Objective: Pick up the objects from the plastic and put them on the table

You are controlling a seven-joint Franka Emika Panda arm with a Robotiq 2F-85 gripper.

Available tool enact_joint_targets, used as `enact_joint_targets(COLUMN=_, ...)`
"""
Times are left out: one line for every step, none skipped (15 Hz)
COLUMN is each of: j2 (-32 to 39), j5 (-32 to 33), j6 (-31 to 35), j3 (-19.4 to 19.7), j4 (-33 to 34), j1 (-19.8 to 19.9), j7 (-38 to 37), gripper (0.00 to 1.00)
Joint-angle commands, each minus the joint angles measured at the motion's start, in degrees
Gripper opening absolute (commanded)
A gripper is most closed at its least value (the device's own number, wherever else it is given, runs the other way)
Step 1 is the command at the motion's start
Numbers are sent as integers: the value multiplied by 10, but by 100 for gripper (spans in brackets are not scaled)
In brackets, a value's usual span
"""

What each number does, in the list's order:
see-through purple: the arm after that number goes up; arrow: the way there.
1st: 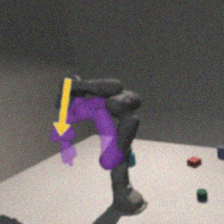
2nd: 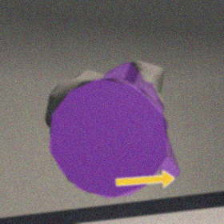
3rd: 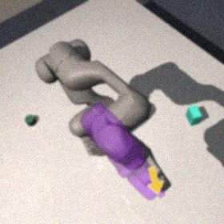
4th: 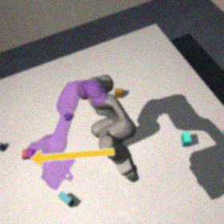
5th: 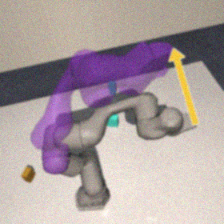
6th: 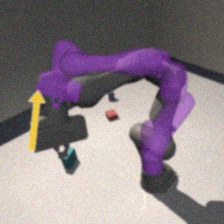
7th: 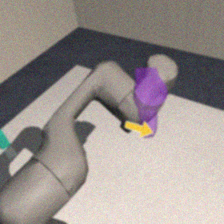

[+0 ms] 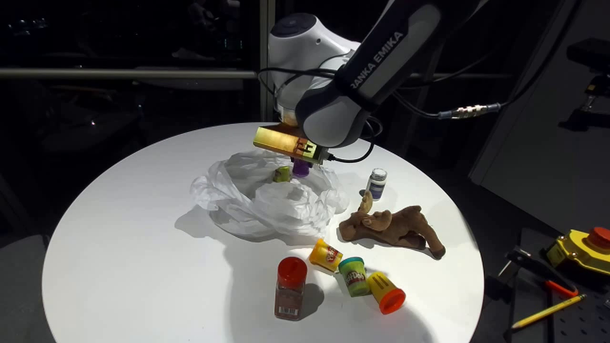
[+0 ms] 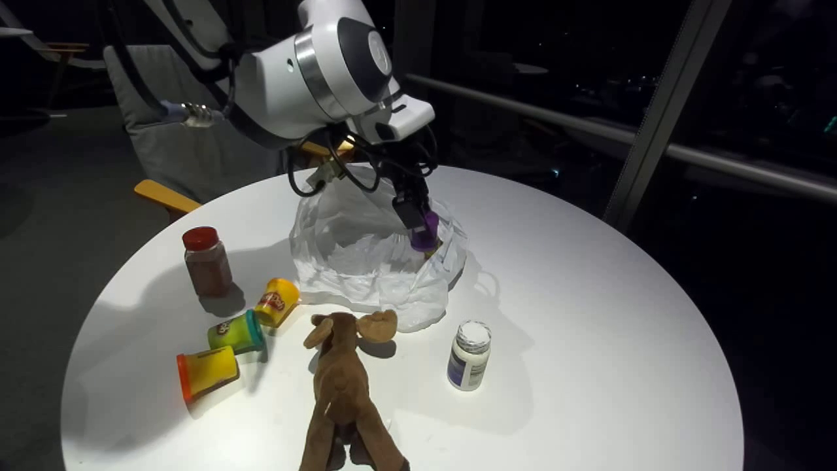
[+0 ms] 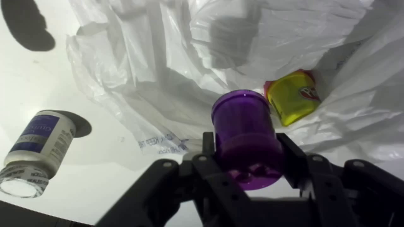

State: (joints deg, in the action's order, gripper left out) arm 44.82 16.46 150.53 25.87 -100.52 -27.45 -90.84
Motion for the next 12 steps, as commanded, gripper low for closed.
enact_joint_targets(j2=-76, j5=41, j6=29, j3=-10, j4=-71, j1=-12, j7=-21, gripper=25)
enact_joint_targets(j2=-91, j5=46, j6=31, j3=-18, j4=-85, j1=-12, j7=-18, gripper=25)
enact_joint_targets(j2=-108, j5=54, j6=33, j3=-26, j4=-105, j1=-15, j7=-15, gripper=25)
enact_joint_targets(j2=-126, j5=62, j6=36, j3=-36, j4=-126, j1=-17, j7=-12, gripper=25)
enact_joint_targets(j2=-144, j5=70, j6=39, j3=-46, j4=-150, j1=-20, j7=-12, gripper=25)
enact_joint_targets(j2=-162, j5=81, j6=42, j3=-57, j4=-175, j1=-23, j7=-13, gripper=25)
enact_joint_targets(j2=-177, j5=93, j6=44, j3=-66, j4=-198, j1=-29, j7=-21, gripper=25)
enact_joint_targets(j2=-194, j5=104, j6=48, j3=-76, j4=-223, j1=-34, j7=-25, gripper=25)
enact_joint_targets(j2=-208, j5=121, j6=52, j3=-83, j4=-245, j1=-43, j7=-36, gripper=25)
enact_joint_targets(j2=-220, j5=137, j6=54, j3=-90, j4=-265, j1=-52, j7=-50, gripper=25)
enact_joint_targets(j2=-235, j5=154, j6=58, j3=-96, j4=-284, j1=-59, j7=-62, gripper=25)
enact_joint_targets(j2=-242, j5=176, j6=61, j3=-98, j4=-297, j1=-70, j7=-83, gripper=25)
